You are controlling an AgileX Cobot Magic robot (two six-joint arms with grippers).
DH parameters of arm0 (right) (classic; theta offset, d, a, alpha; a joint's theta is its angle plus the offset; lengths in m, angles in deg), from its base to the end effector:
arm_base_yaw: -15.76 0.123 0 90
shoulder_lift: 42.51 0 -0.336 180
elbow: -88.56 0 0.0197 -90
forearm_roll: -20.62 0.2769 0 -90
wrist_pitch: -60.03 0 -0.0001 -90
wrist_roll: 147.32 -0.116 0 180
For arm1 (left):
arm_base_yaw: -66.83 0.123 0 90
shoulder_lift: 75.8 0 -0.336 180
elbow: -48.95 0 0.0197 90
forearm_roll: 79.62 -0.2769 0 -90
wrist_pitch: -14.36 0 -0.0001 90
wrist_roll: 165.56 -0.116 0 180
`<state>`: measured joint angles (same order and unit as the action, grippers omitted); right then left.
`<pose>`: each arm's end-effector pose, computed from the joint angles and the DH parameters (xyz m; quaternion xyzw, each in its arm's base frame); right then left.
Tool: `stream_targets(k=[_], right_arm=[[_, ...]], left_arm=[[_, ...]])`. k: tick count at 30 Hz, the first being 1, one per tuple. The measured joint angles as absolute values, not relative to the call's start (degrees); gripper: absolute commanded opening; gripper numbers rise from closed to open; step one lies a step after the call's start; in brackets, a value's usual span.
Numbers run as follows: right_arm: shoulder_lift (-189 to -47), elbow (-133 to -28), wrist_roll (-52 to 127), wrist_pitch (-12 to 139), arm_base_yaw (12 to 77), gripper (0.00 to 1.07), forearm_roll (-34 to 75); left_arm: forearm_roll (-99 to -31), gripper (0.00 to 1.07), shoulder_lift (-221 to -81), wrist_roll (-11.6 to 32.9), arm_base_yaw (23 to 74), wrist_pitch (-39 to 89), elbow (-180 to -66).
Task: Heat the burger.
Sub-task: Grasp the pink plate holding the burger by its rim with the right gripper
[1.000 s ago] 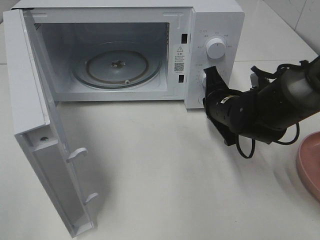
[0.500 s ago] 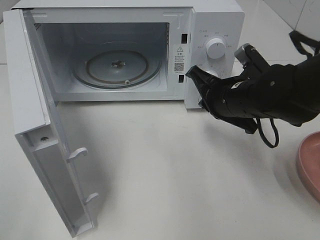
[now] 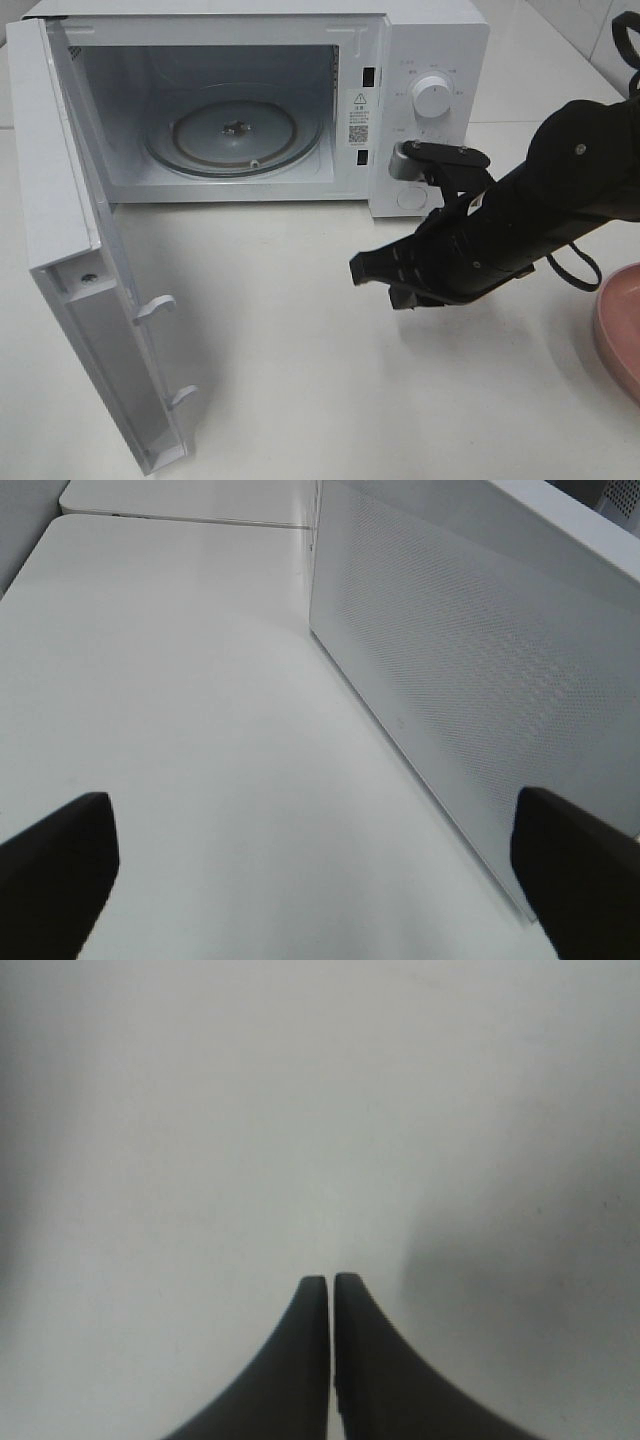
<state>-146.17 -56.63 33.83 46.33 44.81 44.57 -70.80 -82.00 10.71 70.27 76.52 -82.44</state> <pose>0.2861 0.1717 0.1542 -0.0699 0.9646 0.1501 0.2051 -0.0155 -0.0167 0.2833 0.0071 0.8500 -0.0440 0.5250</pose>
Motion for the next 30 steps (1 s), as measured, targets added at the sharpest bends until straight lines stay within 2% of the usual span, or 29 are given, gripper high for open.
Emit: stream_targets(k=[7, 10, 12, 13, 15, 16, 17, 18, 19, 20, 21, 30], right_arm=[[-143.1, -56.7, 33.4, 35.8, 44.8, 0.08, 33.3], [-140.8, -57.6, 31.7, 30.6, 44.8, 0.13, 27.8], [-138.9, -59.4, 29.5, 25.4, 44.7, 0.26, 23.2], [-138.9, -59.4, 29.5, 25.4, 44.7, 0.26, 23.2], [-136.8, -61.0, 28.8, 19.7, 43.1, 0.60, 19.1], [-136.8, -61.0, 28.8, 19.7, 43.1, 0.60, 19.1], [-136.3, -61.0, 28.8, 18.8, 42.6, 0.71, 18.0], [-135.3, -61.0, 28.8, 17.2, 41.7, 0.91, 16.1], [-135.3, -61.0, 28.8, 17.2, 41.7, 0.91, 16.1], [-134.9, -61.0, 28.8, 16.6, 41.1, 1.00, 15.2], [-134.5, -61.0, 28.8, 15.3, 39.8, 1.03, 13.8], [-134.3, -61.0, 28.7, 12.8, 33.9, 1.00, 12.3]], left_arm=[[-70.8, 1.00, -82.0, 10.7, 70.3, 76.5, -82.4], [-70.8, 1.00, -82.0, 10.7, 70.3, 76.5, -82.4], [-70.8, 1.00, -82.0, 10.7, 70.3, 76.5, -82.4], [-70.8, 1.00, -82.0, 10.7, 70.3, 76.5, -82.4], [-70.8, 1.00, -82.0, 10.7, 70.3, 76.5, -82.4], [-70.8, 1.00, -82.0, 10.7, 70.3, 76.5, -82.4], [-70.8, 1.00, -82.0, 10.7, 70.3, 76.5, -82.4], [-70.8, 1.00, -82.0, 10.7, 70.3, 76.5, -82.4], [-70.8, 1.00, -82.0, 10.7, 70.3, 76.5, -82.4], [-70.8, 1.00, -82.0, 10.7, 70.3, 76.5, -82.4], [-70.8, 1.00, -82.0, 10.7, 70.3, 76.5, -82.4], [-70.8, 1.00, -82.0, 10.7, 70.3, 76.5, -82.4]])
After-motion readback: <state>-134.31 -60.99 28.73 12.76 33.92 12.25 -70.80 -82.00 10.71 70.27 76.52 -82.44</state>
